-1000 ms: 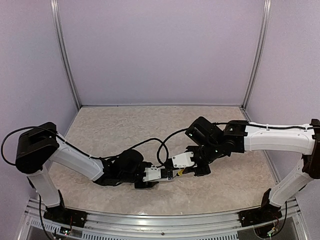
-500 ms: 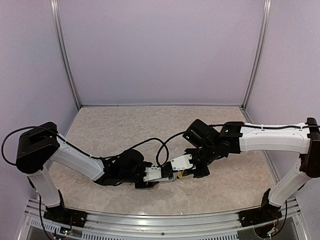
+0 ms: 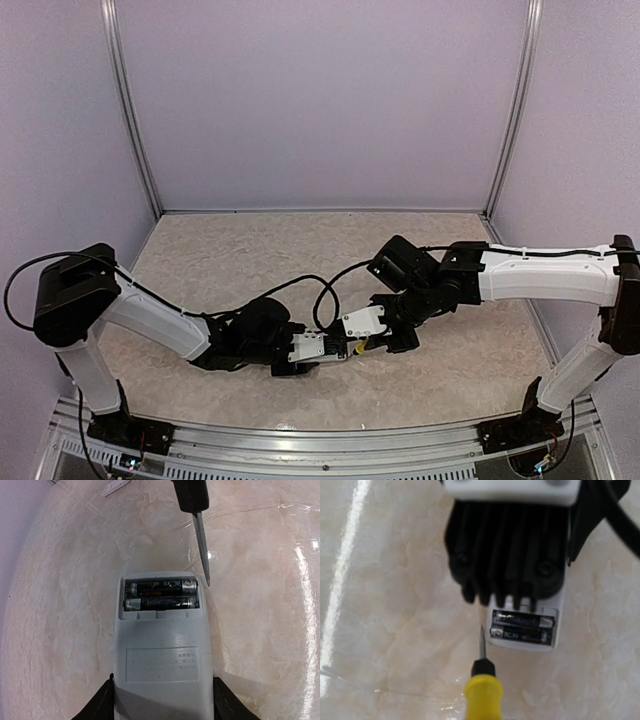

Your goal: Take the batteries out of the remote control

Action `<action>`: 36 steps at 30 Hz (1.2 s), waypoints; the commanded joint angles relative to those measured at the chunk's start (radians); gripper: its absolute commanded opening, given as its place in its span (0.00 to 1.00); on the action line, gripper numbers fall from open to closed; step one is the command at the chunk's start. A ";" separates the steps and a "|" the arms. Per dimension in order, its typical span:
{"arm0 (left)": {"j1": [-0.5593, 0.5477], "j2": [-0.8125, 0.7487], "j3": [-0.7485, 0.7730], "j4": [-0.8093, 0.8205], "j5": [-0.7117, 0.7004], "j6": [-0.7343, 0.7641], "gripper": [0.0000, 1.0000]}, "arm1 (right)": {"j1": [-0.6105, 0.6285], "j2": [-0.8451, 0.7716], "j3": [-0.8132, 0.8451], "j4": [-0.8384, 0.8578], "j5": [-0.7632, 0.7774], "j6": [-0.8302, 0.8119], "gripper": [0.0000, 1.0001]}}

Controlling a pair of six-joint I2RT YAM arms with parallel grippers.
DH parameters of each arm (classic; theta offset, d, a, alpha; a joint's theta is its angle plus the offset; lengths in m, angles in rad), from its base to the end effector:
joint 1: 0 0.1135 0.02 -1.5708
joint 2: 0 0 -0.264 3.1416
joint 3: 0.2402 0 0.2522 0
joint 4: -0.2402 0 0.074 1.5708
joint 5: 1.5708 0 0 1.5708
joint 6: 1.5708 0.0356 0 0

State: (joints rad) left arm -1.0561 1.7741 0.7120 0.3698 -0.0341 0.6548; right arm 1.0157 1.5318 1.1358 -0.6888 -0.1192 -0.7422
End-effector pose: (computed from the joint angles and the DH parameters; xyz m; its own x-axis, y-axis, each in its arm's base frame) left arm 0.1632 -0.2861 0.1174 0.2727 0.7542 -0.5973 0.8711 0.0700 0.4861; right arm 0.1597 0.2656 0.2415 0.2467 -0.8756 -0.4153 -0.9584 -0.1570 -0.2382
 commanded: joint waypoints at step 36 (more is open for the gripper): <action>0.003 0.041 0.023 -0.091 -0.034 -0.010 0.15 | -0.032 0.041 -0.014 -0.016 0.001 -0.003 0.00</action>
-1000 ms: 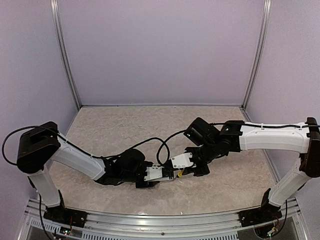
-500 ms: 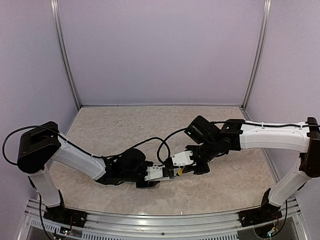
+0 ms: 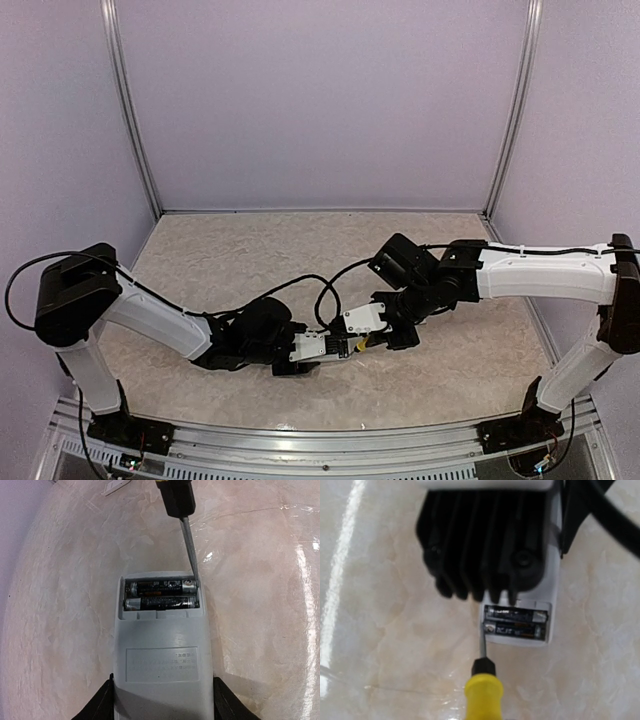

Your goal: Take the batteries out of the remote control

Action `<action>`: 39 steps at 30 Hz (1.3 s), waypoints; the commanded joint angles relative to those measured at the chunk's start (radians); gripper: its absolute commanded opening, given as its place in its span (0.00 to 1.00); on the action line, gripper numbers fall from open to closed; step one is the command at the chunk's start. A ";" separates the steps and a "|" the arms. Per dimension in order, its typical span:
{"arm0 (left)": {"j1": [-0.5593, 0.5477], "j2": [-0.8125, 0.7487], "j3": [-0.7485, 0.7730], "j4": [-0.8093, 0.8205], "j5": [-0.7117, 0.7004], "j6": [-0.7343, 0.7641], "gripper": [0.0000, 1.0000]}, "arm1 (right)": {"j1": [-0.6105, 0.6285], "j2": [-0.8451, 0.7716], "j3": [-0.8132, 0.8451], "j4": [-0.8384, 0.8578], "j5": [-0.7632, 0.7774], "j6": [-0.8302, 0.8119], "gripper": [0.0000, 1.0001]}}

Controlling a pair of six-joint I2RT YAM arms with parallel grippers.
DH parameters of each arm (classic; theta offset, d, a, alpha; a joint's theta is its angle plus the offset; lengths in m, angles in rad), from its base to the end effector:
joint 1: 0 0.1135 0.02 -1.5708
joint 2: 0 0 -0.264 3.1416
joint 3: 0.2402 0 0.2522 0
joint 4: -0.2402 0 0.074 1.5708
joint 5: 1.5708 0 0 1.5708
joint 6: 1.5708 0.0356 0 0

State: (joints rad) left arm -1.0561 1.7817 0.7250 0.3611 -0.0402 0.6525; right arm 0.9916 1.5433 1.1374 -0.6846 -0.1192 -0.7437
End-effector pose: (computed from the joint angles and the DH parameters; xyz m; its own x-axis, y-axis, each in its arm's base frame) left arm 0.1647 -0.2884 0.1176 0.2682 0.7582 -0.5943 0.8705 0.0735 0.4866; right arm 0.1672 0.2634 0.2388 0.2257 -0.8831 -0.4114 -0.9623 -0.1363 -0.2352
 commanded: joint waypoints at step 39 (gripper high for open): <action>0.133 0.019 0.071 -0.140 0.266 -0.252 0.12 | 0.113 0.066 0.061 -0.013 0.254 0.018 0.00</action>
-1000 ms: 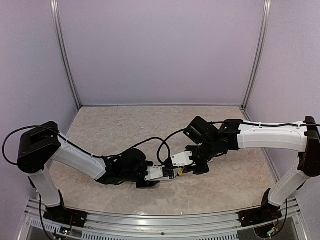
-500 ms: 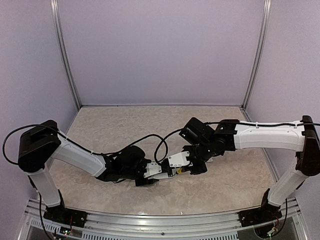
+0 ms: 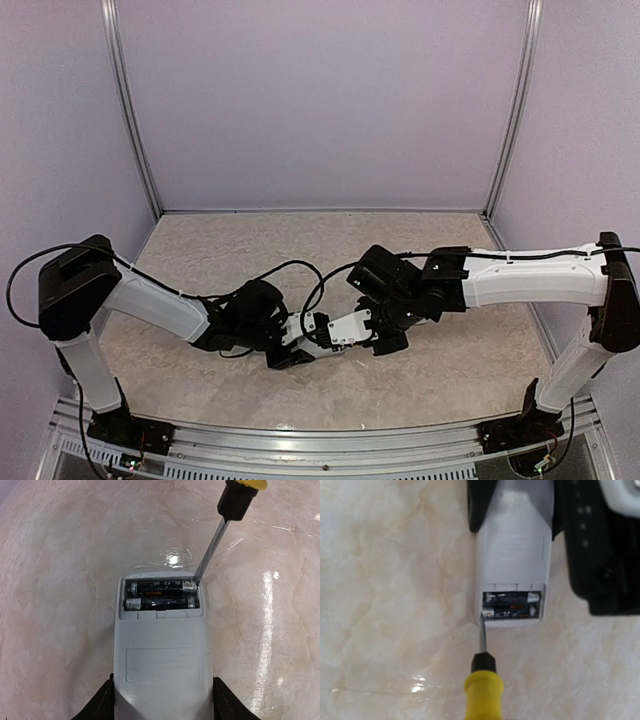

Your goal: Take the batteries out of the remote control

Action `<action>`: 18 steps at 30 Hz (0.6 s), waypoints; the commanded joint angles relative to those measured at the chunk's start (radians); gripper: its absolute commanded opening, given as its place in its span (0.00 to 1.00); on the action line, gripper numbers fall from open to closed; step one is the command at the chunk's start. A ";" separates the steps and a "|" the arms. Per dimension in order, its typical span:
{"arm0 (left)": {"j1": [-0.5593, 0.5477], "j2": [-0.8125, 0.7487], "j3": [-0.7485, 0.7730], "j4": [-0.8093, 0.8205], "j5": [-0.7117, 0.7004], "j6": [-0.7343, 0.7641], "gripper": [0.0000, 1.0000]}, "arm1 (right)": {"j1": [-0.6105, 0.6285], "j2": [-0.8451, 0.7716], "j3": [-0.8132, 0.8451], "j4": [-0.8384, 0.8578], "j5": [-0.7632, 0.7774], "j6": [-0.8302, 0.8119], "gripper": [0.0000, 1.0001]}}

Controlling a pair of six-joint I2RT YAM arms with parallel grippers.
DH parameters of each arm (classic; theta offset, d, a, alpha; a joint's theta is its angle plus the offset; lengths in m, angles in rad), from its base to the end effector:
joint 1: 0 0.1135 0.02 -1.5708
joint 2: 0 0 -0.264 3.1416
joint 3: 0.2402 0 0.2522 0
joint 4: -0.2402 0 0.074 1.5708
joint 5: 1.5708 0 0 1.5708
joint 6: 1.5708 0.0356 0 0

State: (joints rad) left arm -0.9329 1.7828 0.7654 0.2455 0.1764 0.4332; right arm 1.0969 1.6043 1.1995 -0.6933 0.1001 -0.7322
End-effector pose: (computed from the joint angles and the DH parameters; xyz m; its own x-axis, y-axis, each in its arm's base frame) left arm 0.1936 -0.2716 0.1187 -0.0136 0.7123 -0.7018 0.9602 0.2052 0.1897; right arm 0.1526 0.2897 0.2386 0.2758 -0.9198 -0.2791 -0.9146 -0.1618 -0.3705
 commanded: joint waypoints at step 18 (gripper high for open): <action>-0.044 -0.024 -0.013 0.037 -0.169 0.037 0.11 | -0.012 -0.024 0.013 -0.026 -0.131 -0.044 0.00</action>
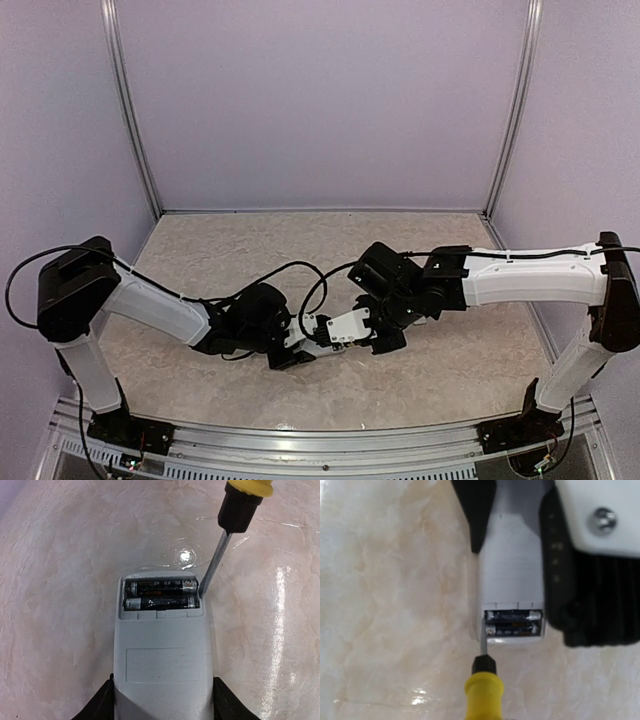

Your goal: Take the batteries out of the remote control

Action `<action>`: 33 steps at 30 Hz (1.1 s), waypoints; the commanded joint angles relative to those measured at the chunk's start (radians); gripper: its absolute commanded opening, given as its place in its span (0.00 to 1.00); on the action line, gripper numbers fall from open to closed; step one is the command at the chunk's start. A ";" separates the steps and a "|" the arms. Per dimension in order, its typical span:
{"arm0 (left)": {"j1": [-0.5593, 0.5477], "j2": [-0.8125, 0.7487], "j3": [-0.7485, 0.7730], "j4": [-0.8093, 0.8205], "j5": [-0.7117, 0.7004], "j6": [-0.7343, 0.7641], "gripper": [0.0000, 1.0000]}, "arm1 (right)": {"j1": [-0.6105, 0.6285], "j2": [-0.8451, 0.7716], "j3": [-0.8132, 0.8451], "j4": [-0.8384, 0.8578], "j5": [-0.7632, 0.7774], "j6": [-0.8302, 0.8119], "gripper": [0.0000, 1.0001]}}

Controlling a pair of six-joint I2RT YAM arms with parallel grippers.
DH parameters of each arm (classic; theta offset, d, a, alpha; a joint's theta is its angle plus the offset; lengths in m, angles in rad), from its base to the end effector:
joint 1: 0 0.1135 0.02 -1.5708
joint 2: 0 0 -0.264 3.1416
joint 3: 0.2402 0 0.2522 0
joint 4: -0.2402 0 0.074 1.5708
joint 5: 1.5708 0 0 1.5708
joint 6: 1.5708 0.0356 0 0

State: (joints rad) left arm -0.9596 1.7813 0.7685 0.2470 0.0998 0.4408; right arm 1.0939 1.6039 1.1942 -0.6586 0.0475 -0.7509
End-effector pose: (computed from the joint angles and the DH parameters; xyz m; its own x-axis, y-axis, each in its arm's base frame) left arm 0.1891 -0.2761 0.1198 0.0056 0.7319 -0.6814 0.9440 0.2210 0.2451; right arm 0.1530 0.2925 0.2388 0.3042 -0.8959 -0.3237 -0.9156 -0.1812 -0.3590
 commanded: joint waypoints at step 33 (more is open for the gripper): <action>-0.045 -0.075 -0.054 0.081 -0.061 0.006 0.11 | -0.123 -0.084 0.036 -0.027 -0.084 -0.025 0.00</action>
State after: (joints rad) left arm -0.9974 1.7374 0.7265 0.2924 0.0181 0.4564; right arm 0.9802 1.5425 1.2182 -0.7052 -0.0204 -0.8085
